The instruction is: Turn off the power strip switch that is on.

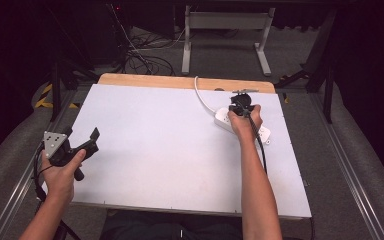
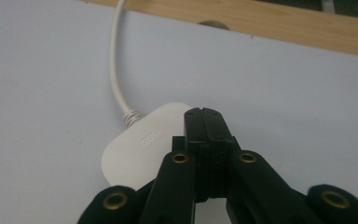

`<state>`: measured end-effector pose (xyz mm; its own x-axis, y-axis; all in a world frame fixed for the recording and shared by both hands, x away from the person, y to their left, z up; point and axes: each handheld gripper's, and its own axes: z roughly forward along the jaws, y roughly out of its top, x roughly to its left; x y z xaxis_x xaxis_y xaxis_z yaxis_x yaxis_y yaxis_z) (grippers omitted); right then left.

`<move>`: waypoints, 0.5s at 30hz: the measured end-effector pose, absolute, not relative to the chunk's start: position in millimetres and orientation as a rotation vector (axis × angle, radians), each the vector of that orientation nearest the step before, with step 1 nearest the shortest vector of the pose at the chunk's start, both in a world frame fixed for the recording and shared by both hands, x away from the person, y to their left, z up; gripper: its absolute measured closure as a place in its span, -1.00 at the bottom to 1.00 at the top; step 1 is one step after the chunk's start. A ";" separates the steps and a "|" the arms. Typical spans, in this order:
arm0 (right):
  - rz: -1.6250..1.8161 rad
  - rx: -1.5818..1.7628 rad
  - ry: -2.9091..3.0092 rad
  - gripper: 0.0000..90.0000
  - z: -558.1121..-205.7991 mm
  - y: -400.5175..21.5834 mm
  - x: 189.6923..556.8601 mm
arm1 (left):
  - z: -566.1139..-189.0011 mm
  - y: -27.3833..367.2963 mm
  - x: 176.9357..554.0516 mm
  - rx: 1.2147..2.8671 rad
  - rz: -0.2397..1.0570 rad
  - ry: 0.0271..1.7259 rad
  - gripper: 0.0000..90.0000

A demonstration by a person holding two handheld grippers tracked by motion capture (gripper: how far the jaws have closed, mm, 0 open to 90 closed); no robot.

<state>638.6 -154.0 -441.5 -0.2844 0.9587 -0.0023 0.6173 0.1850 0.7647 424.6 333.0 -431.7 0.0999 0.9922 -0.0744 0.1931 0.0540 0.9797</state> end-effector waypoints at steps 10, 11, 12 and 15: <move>1.110 1.387 1.940 1.00 -407.2 -182.9 600.3 | -431.0 333.1 422.2 1.346 0.987 1.297 -0.75; 1.170 1.370 1.914 1.00 -402.7 -191.6 584.8 | -431.1 333.1 422.2 1.347 0.988 1.297 -0.75; 1.170 1.370 1.914 1.00 -402.7 -191.6 584.8 | -431.0 333.2 422.4 1.347 0.988 1.297 -0.75; 1.252 1.332 1.870 1.00 -399.7 -205.4 559.5 | -431.4 332.9 423.0 1.344 0.988 1.303 -0.74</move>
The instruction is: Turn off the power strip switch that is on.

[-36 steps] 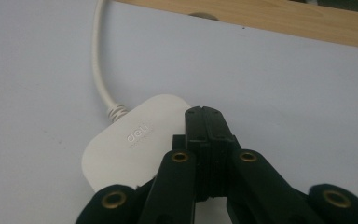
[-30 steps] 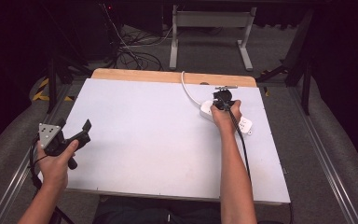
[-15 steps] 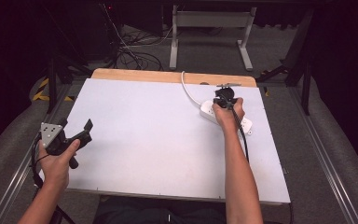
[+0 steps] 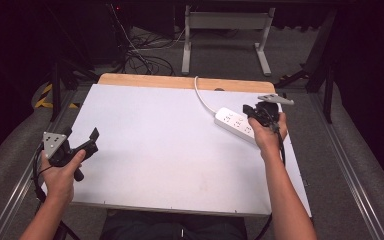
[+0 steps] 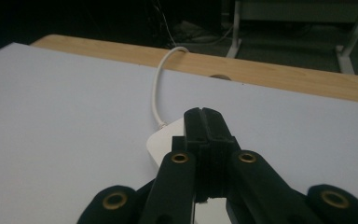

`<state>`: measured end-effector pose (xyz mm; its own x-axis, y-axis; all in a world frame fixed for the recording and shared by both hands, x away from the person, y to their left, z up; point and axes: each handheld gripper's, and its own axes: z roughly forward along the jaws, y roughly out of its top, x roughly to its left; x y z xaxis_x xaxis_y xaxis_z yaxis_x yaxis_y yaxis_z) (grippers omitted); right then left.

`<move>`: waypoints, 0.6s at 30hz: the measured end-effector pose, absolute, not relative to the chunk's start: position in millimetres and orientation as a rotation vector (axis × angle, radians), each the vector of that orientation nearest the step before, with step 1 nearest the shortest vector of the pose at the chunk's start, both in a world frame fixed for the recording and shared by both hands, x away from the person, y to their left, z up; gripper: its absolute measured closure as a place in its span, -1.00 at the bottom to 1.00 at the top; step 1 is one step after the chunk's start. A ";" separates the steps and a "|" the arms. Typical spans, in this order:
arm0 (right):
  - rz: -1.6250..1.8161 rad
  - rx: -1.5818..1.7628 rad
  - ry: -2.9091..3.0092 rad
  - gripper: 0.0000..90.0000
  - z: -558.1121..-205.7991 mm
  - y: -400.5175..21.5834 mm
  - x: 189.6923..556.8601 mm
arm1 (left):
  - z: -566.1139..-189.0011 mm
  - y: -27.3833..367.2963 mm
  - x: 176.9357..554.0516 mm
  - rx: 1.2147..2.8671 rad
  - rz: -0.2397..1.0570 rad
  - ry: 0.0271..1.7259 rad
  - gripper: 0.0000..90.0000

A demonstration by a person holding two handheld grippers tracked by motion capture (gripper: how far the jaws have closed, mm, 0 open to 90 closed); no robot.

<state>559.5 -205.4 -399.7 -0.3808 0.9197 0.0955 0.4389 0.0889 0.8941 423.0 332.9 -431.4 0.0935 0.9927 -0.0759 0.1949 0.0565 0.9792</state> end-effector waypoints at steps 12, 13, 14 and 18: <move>1.494 1.117 1.587 1.00 -392.9 -232.7 457.0 | -431.7 331.0 426.3 1.341 0.981 1.301 -0.73; 1.494 1.117 1.587 1.00 -392.9 -232.7 457.0 | -431.7 330.8 426.2 1.343 0.981 1.299 -0.73; 1.506 1.107 1.561 1.00 -395.5 -233.8 451.5 | -431.8 330.9 426.3 1.343 0.981 1.300 -0.73; 1.523 1.095 1.518 1.00 -406.6 -239.0 436.0 | -431.7 331.1 427.6 1.343 0.974 1.303 -0.70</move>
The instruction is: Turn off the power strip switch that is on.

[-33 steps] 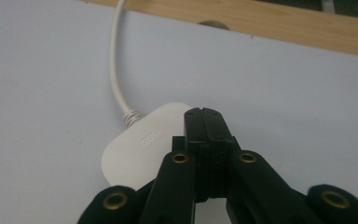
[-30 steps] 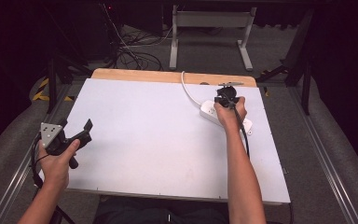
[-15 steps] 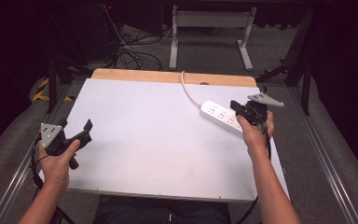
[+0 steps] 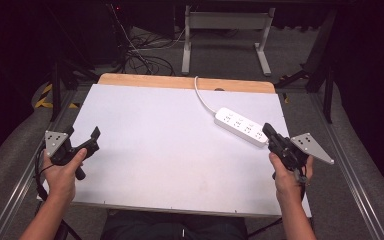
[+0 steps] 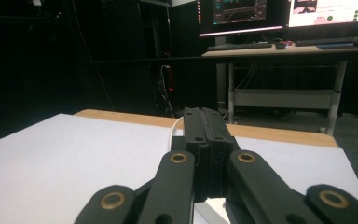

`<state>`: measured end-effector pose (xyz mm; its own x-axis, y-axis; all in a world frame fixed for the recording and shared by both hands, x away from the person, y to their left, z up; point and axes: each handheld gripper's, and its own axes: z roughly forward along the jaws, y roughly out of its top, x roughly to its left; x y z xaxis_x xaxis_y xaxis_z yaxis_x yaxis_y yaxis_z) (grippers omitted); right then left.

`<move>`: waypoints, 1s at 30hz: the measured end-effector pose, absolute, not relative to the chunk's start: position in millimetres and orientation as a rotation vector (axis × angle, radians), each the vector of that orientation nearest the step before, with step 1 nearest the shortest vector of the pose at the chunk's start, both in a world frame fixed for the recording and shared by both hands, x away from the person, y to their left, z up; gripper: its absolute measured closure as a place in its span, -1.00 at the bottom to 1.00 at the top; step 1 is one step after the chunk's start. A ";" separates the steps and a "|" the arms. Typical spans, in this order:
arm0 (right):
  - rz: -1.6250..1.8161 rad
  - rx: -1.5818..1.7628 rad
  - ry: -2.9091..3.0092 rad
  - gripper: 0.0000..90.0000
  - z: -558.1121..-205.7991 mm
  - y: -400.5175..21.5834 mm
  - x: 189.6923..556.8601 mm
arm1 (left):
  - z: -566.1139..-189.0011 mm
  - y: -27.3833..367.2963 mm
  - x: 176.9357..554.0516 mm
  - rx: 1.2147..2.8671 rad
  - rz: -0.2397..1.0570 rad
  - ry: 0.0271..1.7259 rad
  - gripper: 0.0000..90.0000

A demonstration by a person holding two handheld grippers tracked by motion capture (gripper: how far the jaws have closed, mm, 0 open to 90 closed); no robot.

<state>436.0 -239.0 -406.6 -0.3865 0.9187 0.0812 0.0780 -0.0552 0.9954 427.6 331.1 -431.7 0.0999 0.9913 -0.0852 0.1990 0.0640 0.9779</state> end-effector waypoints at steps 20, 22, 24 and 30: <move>1.483 1.112 1.462 -0.31 -421.4 -239.8 436.5 | -429.7 330.1 425.1 1.342 0.982 1.287 -0.76; 1.476 1.122 1.468 -0.72 -422.8 -238.1 438.8 | -429.7 330.2 425.1 1.342 0.980 1.288 -0.76; 1.460 1.115 1.476 -0.86 -424.6 -236.7 439.5 | -429.5 330.2 425.0 1.342 0.982 1.286 -0.76; 1.452 1.097 1.491 -0.95 -425.4 -235.8 439.7 | -429.7 329.5 425.3 1.341 0.979 1.287 -0.76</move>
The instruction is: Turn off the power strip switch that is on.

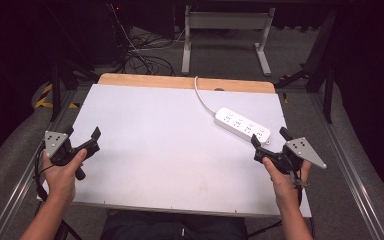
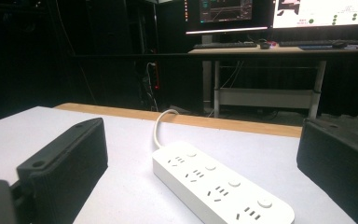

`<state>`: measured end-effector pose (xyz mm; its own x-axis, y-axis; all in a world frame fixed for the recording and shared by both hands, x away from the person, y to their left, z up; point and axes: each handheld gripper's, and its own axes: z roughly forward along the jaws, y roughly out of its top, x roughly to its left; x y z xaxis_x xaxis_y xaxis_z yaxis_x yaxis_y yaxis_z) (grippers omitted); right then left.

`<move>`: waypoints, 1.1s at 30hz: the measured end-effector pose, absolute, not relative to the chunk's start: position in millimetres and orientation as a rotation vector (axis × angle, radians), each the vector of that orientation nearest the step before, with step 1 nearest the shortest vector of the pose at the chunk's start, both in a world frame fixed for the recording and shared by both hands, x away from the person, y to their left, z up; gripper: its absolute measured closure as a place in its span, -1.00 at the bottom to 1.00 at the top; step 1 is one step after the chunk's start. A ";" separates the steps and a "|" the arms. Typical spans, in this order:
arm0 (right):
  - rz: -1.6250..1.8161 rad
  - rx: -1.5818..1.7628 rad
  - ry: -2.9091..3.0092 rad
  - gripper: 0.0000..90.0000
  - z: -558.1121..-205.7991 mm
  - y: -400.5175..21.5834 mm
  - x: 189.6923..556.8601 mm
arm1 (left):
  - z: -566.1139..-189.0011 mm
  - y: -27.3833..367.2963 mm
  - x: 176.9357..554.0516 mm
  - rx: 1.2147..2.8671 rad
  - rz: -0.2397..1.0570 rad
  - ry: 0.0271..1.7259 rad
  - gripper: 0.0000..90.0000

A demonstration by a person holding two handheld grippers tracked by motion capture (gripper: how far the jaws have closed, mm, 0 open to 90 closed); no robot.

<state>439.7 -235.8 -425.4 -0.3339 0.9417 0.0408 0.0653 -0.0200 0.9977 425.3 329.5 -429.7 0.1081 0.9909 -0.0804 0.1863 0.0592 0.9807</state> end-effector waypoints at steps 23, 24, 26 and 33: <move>1.422 1.095 1.536 -0.94 -428.7 -231.3 442.5 | -427.4 331.9 412.8 1.333 0.988 1.278 -0.76; 1.424 1.094 1.537 -0.94 -428.5 -231.1 442.2 | -427.3 332.5 411.7 1.330 0.991 1.276 -0.76; 1.429 1.095 1.532 -0.94 -427.9 -230.5 442.2 | -427.5 333.6 411.0 1.323 0.988 1.285 -0.76; 1.426 1.096 1.561 -0.94 -430.8 -228.8 446.0 | -428.5 331.8 412.1 1.335 0.988 1.281 -0.76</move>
<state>446.0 -228.8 -430.8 -0.3589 0.9331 0.0238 0.1078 0.0161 0.9940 412.1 331.8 -428.5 0.1060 0.9913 -0.0776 0.1765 0.0580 0.9826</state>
